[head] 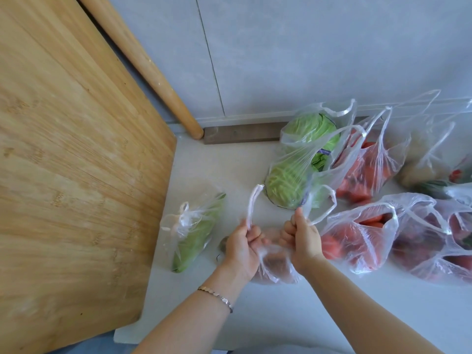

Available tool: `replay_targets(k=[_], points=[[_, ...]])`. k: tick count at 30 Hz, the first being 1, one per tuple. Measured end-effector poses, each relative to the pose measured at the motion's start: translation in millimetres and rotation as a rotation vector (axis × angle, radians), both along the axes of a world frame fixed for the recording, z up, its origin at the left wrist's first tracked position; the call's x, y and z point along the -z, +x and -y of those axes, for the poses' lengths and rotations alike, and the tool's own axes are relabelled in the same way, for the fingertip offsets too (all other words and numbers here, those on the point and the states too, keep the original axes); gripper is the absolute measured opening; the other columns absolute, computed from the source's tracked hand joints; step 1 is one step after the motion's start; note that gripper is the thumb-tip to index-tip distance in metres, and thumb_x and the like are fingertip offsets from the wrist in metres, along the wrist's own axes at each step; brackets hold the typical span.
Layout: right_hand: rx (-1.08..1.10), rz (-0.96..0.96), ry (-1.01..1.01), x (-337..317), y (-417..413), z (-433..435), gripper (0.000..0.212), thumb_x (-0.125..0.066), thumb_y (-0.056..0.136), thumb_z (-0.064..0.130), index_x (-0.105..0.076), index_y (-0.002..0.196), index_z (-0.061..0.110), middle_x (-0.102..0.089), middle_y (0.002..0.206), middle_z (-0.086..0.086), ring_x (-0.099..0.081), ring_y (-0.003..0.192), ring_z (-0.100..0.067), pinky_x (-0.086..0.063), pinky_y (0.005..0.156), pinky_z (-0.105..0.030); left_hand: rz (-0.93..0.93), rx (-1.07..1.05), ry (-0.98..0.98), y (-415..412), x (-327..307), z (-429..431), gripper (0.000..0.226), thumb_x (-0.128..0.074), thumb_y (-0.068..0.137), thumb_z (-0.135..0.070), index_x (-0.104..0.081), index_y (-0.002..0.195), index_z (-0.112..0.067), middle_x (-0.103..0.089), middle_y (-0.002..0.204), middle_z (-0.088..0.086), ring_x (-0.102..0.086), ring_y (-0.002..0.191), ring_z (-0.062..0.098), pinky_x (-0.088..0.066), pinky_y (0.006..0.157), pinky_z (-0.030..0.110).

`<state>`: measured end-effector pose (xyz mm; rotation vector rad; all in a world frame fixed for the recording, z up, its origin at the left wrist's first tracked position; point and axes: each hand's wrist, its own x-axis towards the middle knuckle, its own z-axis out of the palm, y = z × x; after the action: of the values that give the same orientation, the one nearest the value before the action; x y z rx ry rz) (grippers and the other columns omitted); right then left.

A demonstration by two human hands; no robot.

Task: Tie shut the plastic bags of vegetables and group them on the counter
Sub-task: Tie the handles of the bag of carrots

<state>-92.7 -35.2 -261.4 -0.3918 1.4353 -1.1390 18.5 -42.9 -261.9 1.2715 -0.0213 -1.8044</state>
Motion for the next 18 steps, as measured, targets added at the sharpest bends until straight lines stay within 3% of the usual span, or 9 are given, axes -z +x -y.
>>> replay_targets(k=[2,4,7,9,10,12,14,16,18], points=[[-0.150,-0.101,0.088,2,3,-1,0.047,-0.035,0.094,0.046,-0.036,0.058,0.015,-0.034,0.045,0.005,-0.030,0.040,-0.010,-0.027,0.039,-0.019,0.005,0.051,0.003,0,-2,1,0.031,-0.028,0.096,-0.032,-0.038,0.071,-0.016,-0.025,0.043,-0.006,-0.022,0.037,0.009,-0.025,0.038,0.020],[-0.300,-0.149,0.213,6,5,-2,0.055,-0.028,0.091,0.056,-0.053,0.071,0.011,-0.043,0.059,-0.005,-0.035,0.047,-0.015,-0.031,0.044,-0.022,0.008,0.129,-0.010,-1,-5,0,0.039,-0.021,0.095,-0.038,-0.046,0.076,-0.014,-0.027,0.045,-0.005,-0.023,0.037,0.009,-0.021,0.037,0.019],[-0.405,-0.183,0.276,8,4,0,0.050,-0.027,0.093,0.041,-0.058,0.078,0.005,-0.044,0.068,-0.015,-0.034,0.044,-0.017,-0.024,0.033,-0.016,0.127,0.226,-0.066,-7,-7,-2,0.046,-0.018,0.100,-0.038,-0.050,0.079,-0.012,-0.030,0.041,-0.008,-0.022,0.034,0.005,-0.019,0.036,0.017],[-0.465,-0.073,0.310,4,6,0,0.044,-0.034,0.094,0.022,-0.057,0.061,0.005,-0.054,0.057,-0.017,-0.048,0.038,-0.018,-0.031,0.030,-0.015,0.269,0.265,-0.111,-12,-7,-4,0.026,-0.028,0.100,-0.025,-0.051,0.092,-0.015,-0.030,0.038,-0.010,-0.023,0.033,0.003,-0.020,0.035,0.015],[-0.477,-0.045,0.291,2,8,-1,0.044,-0.039,0.094,0.015,-0.055,0.054,0.005,-0.057,0.046,-0.010,-0.053,0.035,-0.015,-0.035,0.031,-0.014,0.313,0.281,-0.119,-13,-9,-6,0.016,-0.034,0.100,-0.021,-0.049,0.103,-0.016,-0.031,0.038,-0.010,-0.025,0.032,0.003,-0.023,0.035,0.014],[-0.496,-0.063,0.232,-4,12,-1,0.041,-0.043,0.093,0.004,-0.047,0.052,0.005,-0.051,0.031,0.004,-0.050,0.028,-0.005,-0.037,0.031,-0.013,0.368,0.289,-0.099,-13,-7,-7,0.025,-0.042,0.097,-0.018,-0.040,0.122,-0.014,-0.036,0.035,-0.011,-0.031,0.030,0.002,-0.028,0.033,0.012],[-0.522,-0.160,0.165,-6,15,-3,0.045,-0.040,0.092,-0.003,-0.045,0.049,0.010,-0.045,0.028,0.007,-0.047,0.030,-0.003,-0.037,0.038,-0.012,0.434,0.316,-0.070,-11,-1,-7,0.034,-0.050,0.094,-0.019,-0.039,0.123,-0.004,-0.044,0.037,-0.008,-0.040,0.030,0.002,-0.033,0.032,0.011],[-0.548,-0.364,0.039,-9,13,-9,0.050,-0.043,0.089,-0.002,-0.048,0.046,0.024,-0.050,0.043,0.010,-0.051,0.047,-0.010,-0.042,0.053,-0.020,0.532,0.347,-0.027,-13,3,-5,0.038,-0.061,0.088,-0.024,-0.045,0.110,0.003,-0.053,0.052,0.002,-0.052,0.041,0.007,-0.042,0.038,0.015],[-0.541,-0.492,-0.126,-15,10,-19,0.038,-0.044,0.090,0.007,-0.049,0.059,0.030,-0.051,0.063,0.011,-0.051,0.061,-0.002,-0.040,0.058,-0.010,0.620,0.303,0.037,-13,4,-3,0.051,-0.071,0.079,-0.029,-0.048,0.105,0.008,-0.064,0.081,0.014,-0.064,0.068,0.021,-0.054,0.059,0.026]])
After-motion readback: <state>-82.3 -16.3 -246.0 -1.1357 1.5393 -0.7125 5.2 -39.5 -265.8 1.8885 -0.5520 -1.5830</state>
